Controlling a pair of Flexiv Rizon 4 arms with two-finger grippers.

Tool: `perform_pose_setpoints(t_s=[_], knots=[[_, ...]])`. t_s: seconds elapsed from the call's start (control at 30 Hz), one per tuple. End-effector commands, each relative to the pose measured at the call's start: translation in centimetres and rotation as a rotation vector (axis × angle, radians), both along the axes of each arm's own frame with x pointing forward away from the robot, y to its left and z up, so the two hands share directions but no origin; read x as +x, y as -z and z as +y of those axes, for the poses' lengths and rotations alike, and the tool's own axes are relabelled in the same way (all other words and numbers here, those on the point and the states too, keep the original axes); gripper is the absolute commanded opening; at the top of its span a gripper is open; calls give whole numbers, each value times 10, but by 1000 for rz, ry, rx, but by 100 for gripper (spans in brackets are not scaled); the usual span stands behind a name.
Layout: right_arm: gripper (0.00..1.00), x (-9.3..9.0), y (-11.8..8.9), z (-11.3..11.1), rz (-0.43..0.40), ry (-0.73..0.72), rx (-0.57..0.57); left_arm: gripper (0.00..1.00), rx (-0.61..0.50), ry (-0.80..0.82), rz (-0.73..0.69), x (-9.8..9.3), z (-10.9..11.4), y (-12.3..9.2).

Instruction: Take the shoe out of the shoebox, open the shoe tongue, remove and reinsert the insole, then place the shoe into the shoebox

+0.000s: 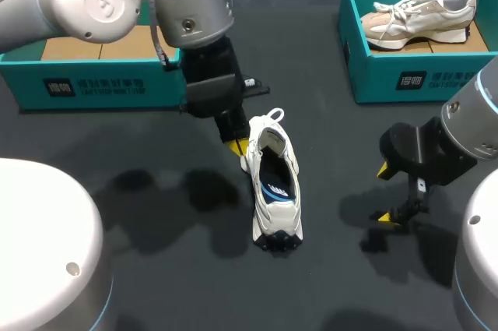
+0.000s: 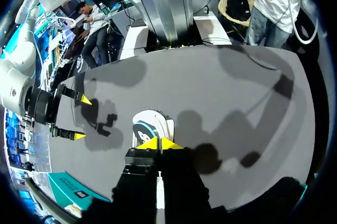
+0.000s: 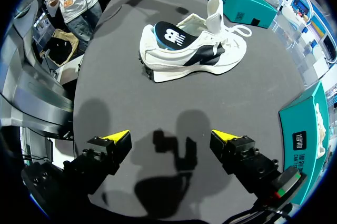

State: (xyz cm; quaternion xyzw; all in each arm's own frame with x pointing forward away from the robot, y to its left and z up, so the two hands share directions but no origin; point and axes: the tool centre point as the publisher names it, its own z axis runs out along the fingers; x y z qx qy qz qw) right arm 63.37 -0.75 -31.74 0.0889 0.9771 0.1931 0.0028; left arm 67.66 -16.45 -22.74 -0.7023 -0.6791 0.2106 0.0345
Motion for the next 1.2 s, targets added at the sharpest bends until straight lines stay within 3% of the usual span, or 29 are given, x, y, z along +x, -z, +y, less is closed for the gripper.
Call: perform_pose_setpoints(t_s=[0.03, 0.17, 0.4, 0.73, 1.2], knots=[[100, -3, 0, -1, -4, 1, -2, 0, 94, 47, 6, -5, -24, 22], [100, -3, 0, -1, -4, 1, -2, 0, 104, 83, -2, -11, -37, 37], [100, -3, 0, -1, -4, 1, -2, 0, 105, 86, -22, -13, -36, 34], [100, -3, 0, -1, -4, 1, -2, 0, 155, 105, -37, -25, -50, 81], [100, -3, 0, -1, -4, 1, -2, 0, 141, 92, -41, -27, -52, 106]])
